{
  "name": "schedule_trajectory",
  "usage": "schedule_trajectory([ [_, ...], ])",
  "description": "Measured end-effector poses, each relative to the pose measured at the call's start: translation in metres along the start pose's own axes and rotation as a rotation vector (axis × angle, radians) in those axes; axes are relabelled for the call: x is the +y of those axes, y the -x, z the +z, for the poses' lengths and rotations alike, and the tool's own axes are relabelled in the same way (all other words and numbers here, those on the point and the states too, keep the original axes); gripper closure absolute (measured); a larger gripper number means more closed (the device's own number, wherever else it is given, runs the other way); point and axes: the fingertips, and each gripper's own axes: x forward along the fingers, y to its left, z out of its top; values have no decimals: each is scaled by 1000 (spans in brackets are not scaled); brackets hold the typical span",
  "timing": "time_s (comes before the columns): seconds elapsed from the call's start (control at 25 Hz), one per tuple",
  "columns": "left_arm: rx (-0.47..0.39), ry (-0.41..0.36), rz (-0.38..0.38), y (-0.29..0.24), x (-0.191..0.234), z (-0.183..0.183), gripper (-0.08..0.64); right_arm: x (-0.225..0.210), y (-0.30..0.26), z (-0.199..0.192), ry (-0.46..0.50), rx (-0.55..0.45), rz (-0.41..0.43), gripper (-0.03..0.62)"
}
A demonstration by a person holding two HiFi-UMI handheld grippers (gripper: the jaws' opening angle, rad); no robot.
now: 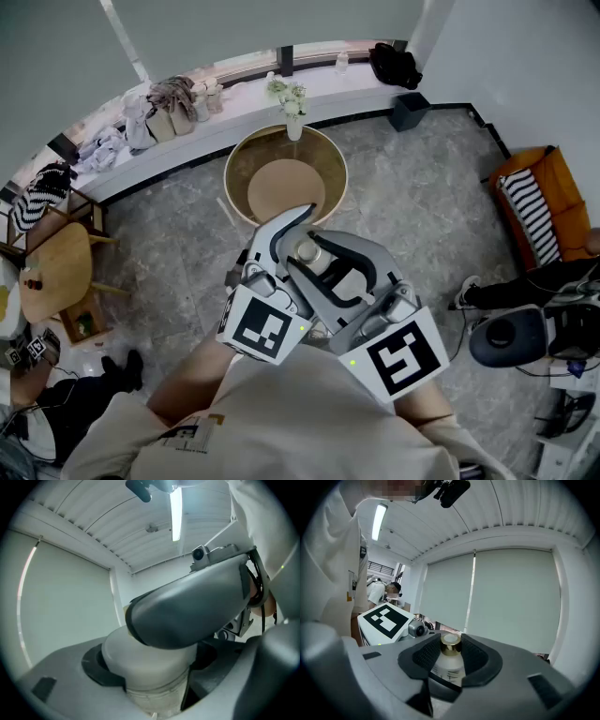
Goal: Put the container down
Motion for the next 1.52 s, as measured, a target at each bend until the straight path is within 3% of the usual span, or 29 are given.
schedule_trajectory([
  [0.68,18,-8,-48,-9,-26,4,196,-4,24,-6,-40,-5,-9,460],
  [1.28,66,3,-28,-41,-65,7,196,-22,68,-25,-54,-28,32,459],
  [1.52,57,-35,-11,-50,-74,6,196,-27,80,-33,-49,-45,44,459],
])
